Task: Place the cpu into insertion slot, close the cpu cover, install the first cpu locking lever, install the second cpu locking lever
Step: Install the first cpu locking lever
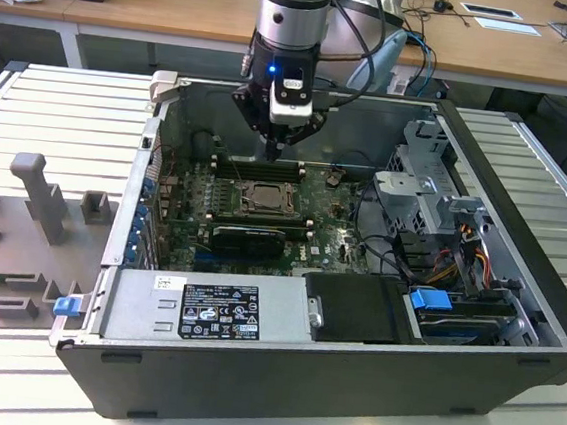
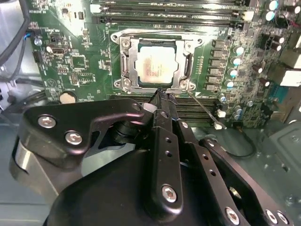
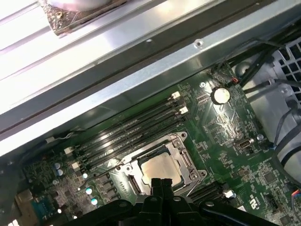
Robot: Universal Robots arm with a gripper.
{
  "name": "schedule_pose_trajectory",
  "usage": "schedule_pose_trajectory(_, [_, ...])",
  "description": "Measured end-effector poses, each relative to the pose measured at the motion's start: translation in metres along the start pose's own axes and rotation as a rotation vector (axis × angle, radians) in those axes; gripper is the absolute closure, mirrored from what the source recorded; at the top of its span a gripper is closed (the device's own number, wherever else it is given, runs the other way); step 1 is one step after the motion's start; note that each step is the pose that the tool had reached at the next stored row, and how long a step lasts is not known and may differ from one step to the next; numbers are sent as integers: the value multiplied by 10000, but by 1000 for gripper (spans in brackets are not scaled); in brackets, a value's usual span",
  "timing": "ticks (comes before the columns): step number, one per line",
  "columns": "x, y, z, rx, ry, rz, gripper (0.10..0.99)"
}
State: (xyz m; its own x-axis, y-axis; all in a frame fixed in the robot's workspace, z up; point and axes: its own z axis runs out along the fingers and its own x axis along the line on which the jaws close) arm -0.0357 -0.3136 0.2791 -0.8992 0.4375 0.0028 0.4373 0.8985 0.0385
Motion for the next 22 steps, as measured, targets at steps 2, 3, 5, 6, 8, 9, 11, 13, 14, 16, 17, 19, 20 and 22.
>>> schedule_pose_trajectory(2, [0,0,0,1,20,-512,980])
schedule_pose_trajectory(3, [0,0,0,3,31,-793,980])
schedule_pose_trajectory(5, [0,0,0,4,51,-1321,980])
schedule_pose_trajectory(6, [0,0,0,5,59,-1527,980])
schedule_pose_trajectory(8, [0,0,0,6,78,-2014,980])
schedule_pose_trajectory(9, [0,0,0,7,84,-2166,980])
schedule_pose_trajectory(11, [0,0,0,7,94,-2426,980])
schedule_pose_trajectory(13, [0,0,0,8,106,-2750,980])
schedule_pose_trajectory(14, [0,0,0,8,111,-2872,980])
schedule_pose_trajectory(16, [0,0,0,9,122,-3159,980])
schedule_pose_trajectory(17, [0,0,0,9,130,-3350,980])
schedule_pose_trajectory(19, [0,0,0,11,147,-3806,980])
schedule_pose_trajectory(20, [0,0,0,12,156,-4056,980])
schedule_pose_trajectory(22, [0,0,0,13,177,-4584,980])
